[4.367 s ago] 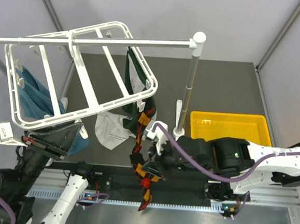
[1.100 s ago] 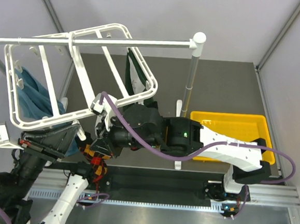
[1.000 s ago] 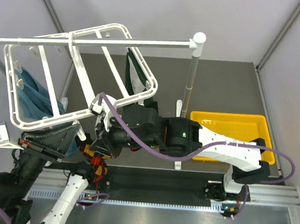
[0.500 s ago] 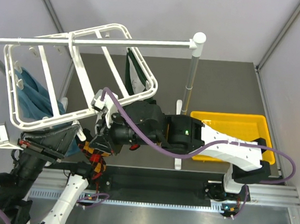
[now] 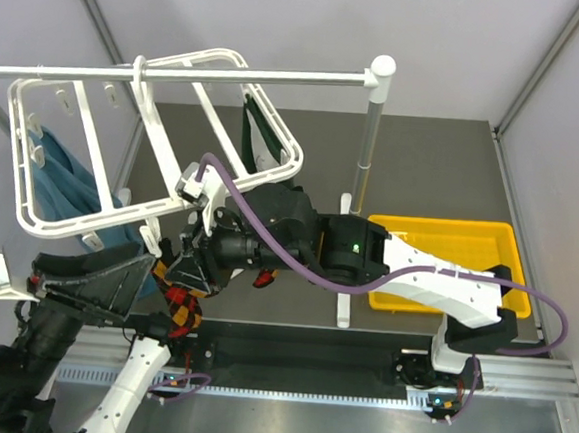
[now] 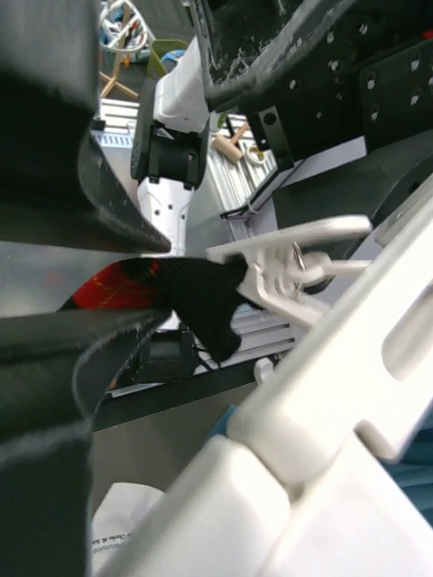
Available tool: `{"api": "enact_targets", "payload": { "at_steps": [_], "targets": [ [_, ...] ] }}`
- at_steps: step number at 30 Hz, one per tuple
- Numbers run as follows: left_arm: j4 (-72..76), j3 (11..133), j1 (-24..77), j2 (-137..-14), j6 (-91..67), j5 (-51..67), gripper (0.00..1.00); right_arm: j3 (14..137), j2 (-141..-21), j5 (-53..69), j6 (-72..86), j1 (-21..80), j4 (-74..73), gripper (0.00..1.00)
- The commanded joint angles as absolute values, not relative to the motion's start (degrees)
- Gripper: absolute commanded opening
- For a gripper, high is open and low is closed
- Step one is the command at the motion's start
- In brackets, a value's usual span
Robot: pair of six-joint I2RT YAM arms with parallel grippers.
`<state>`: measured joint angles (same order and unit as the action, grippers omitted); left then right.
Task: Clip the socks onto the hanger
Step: Clamp the sock onto the hanger, then reset both arms
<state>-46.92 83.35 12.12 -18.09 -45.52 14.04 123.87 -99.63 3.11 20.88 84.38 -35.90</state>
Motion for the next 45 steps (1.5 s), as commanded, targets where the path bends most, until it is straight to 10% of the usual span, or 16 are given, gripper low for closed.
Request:
{"api": "enact_targets", "payload": {
  "at_steps": [1, 10, 45],
  "targets": [
    [-49.39, 86.3, 12.22, -17.32, -41.67, 12.83, 0.79, 125.51, -100.55, 1.6, 21.27, 83.67, -33.83, 0.33],
    [-64.15, 86.05, 12.48, -13.72, -33.31, 6.86, 0.76, 117.63, -98.45, -10.35, 21.09, 83.76, -38.58, 1.0],
    [-31.3, 34.73, 11.87, -0.79, -45.0, 24.78, 0.72, 33.95, -49.94, -52.64, 44.18, 89.91, -12.39, 1.0]
  ]
}}
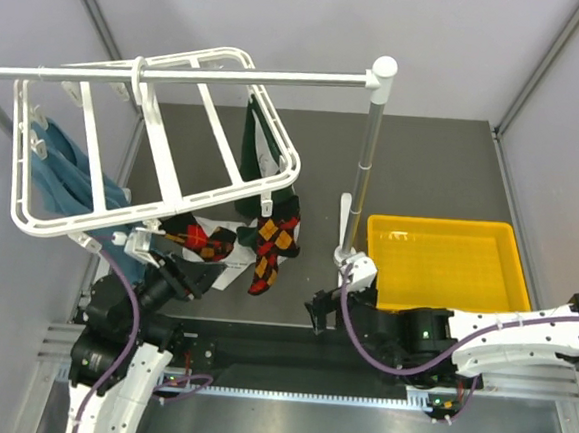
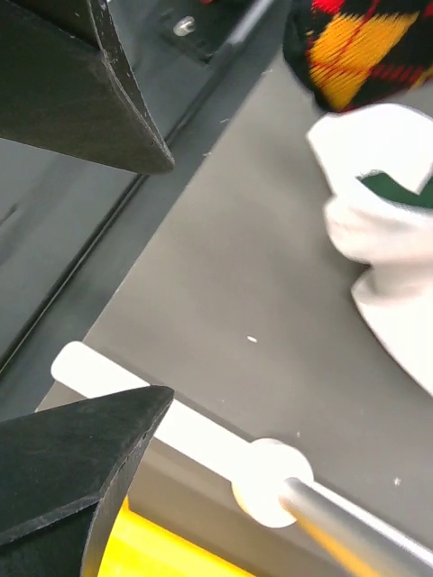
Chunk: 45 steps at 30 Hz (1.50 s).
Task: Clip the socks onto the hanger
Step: Reset both arms
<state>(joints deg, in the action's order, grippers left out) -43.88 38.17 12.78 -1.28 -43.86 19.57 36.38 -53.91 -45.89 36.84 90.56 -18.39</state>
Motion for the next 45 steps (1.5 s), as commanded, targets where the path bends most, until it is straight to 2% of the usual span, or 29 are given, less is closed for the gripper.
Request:
{"api": "enact_targets", "payload": {
  "at_steps": [1, 5, 9, 17, 22, 31, 45],
  "targets": [
    [-30.33, 32.11, 11.87, -0.88, -44.83, 24.96, 0.73, 32.53, -49.14, -53.08, 46.3, 89.3, -12.31, 1.0],
    [-18.94, 22.89, 11.87, -0.88, -46.92, 29.08, 0.78, 21.84, -44.31, -49.85, 52.38, 84.31, -7.32, 1.0],
    [-5.59, 13.9, 11.95, -0.88, -51.06, 34.44, 0.81, 13.46, -37.99, -41.95, 49.32, 79.64, 4.03, 1.0],
    [21.17, 0.27, 12.04, -0.88, -62.21, 42.18, 0.84, -1.55, -25.24, -38.23, 44.91, 77.43, 22.13, 1.0],
    [31.8, -8.43, 12.04, -1.05, -66.7, 45.26, 0.85, -6.15, -13.64, -42.09, 48.33, 77.26, 15.13, 1.0],
    [29.55, -8.44, 12.39, -0.97, -64.69, 48.52, 0.85, -8.44, 6.58, -46.14, 47.72, 77.26, 1.15, 1.0],
    [23.82, -8.0, 13.09, -1.05, -61.96, 48.78, 0.85, -8.53, -2.19, -49.13, 56.77, 77.17, 0.36, 1.0]
  ]
}}
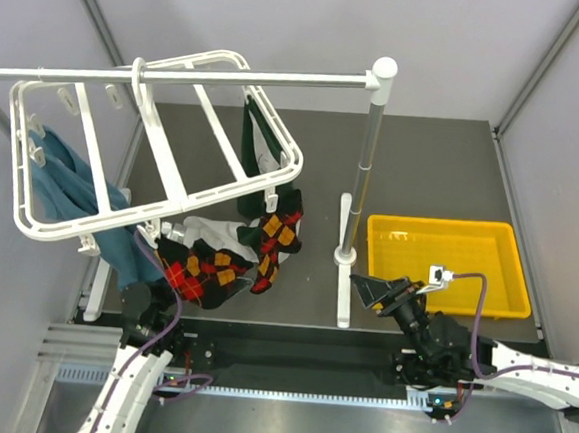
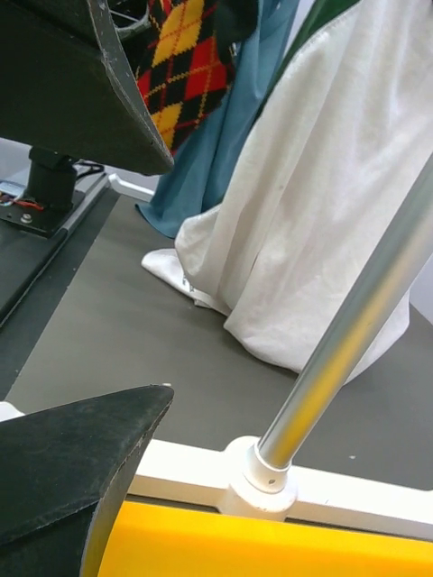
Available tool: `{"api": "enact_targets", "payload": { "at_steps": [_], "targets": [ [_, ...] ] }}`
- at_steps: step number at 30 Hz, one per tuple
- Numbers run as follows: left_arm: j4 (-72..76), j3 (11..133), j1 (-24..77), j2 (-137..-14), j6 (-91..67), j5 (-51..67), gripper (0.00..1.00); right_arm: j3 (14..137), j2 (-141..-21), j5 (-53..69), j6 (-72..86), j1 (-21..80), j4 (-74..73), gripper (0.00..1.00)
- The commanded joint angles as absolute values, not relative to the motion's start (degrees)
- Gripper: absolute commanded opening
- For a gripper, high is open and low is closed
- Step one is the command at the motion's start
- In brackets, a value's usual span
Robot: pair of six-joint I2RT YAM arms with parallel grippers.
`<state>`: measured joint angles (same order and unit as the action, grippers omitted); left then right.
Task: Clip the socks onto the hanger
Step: Reset both arms
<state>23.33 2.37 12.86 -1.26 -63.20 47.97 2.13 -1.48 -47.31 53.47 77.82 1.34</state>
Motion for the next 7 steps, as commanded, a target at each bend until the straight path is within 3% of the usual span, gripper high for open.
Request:
{"api": "enact_targets", "payload": {
  "at_steps": [1, 7],
  "targets": [
    [23.82, -8.0, 13.18, -0.97, -61.88, 48.78, 0.85, -8.53, -2.2, -49.39, 57.47, 77.25, 0.09, 1.0],
    [23.64, -8.09, 13.36, -0.97, -62.14, 48.87, 0.85, -8.44, -2.11, -49.39, 59.24, 77.17, -2.37, 1.0]
  ]
}}
